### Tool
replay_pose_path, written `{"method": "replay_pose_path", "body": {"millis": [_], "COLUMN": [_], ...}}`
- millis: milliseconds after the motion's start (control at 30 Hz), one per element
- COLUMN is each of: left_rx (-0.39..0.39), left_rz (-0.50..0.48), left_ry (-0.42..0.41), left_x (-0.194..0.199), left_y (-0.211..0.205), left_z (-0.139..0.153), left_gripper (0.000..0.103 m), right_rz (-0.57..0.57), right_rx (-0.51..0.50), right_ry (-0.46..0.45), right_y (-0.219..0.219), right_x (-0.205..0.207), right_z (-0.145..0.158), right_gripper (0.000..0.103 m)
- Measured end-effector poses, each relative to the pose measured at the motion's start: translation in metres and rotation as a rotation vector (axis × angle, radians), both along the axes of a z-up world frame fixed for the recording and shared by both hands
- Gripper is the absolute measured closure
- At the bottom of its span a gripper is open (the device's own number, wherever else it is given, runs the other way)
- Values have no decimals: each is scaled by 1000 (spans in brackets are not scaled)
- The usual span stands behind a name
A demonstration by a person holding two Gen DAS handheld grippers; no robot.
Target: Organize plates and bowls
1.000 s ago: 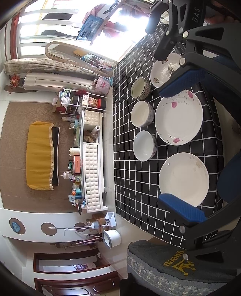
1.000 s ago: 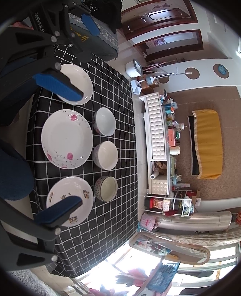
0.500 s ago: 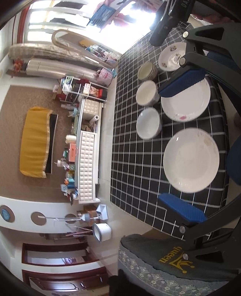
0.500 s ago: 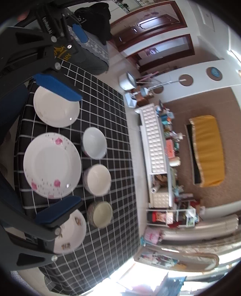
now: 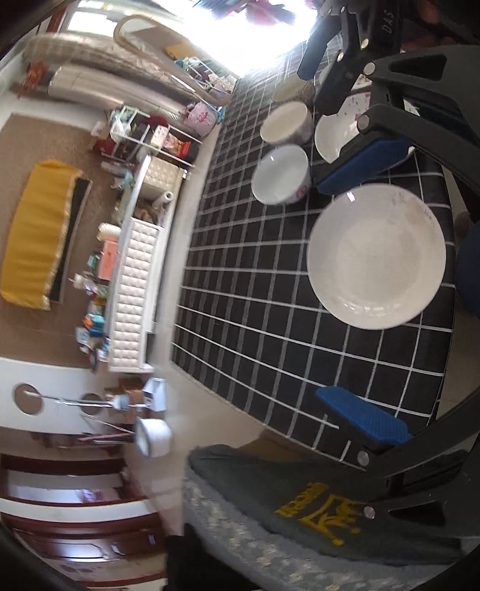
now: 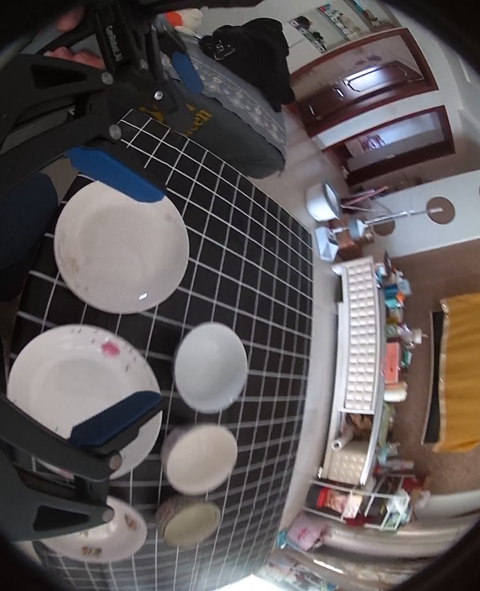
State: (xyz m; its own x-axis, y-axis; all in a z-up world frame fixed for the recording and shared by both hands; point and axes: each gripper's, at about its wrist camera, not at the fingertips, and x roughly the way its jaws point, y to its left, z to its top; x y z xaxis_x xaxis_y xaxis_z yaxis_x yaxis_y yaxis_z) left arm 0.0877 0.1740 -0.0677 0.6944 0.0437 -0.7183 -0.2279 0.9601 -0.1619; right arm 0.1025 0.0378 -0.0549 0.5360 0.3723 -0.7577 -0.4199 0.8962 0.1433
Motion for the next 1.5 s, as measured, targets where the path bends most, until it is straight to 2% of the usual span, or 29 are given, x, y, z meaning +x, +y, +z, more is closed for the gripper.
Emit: {"method": "replay_pose_path", "body": {"millis": [267,433,500,567,733,800,867,967,1000,1033,1133,1300,1400,1500], "left_rx": [-22,-96,-96,-104,-118,-125,-124,-134,-130,-127,-154,-171,-143,-154], "left_rz": [43,34,37,26,-15,-10,16,10,6,2,-1,-14,-15,-12], "left_ry": [170,236,297,308,340,359,380,389,393,402,409,414,414,421], "left_x": [19,25,28,28,30,31,35,36,36,37,38,38,37,36], "left_y": [23,32,31,31,26,26,27,28,27,27,27,20,15,17], "left_z": [-59,-86,-98,-105,-116,-121,-128,-133,-135,-137,-142,-147,-147,-146], "left_gripper": [0,4,5,11,36,41,42,52,59,72,85,87,87,87], "right_rz": [82,115,125,128,133,142,140,150,147,143,120,88,79,53], "right_rx": [-58,-96,-90,-93,-140,-140,-152,-167,-182,-196,-202,-211,-228,-194], "right_ry": [109,183,207,220,246,257,263,266,261,259,273,276,275,294], "right_y": [26,32,32,31,32,32,31,31,32,33,31,30,33,31], "right_x": [23,29,31,33,38,38,39,40,39,39,41,40,41,43], "right_z": [-50,-78,-87,-93,-110,-115,-118,-121,-122,-124,-127,-128,-128,-126], "right_gripper": [2,17,23,26,43,46,49,58,60,62,68,73,73,74]}}
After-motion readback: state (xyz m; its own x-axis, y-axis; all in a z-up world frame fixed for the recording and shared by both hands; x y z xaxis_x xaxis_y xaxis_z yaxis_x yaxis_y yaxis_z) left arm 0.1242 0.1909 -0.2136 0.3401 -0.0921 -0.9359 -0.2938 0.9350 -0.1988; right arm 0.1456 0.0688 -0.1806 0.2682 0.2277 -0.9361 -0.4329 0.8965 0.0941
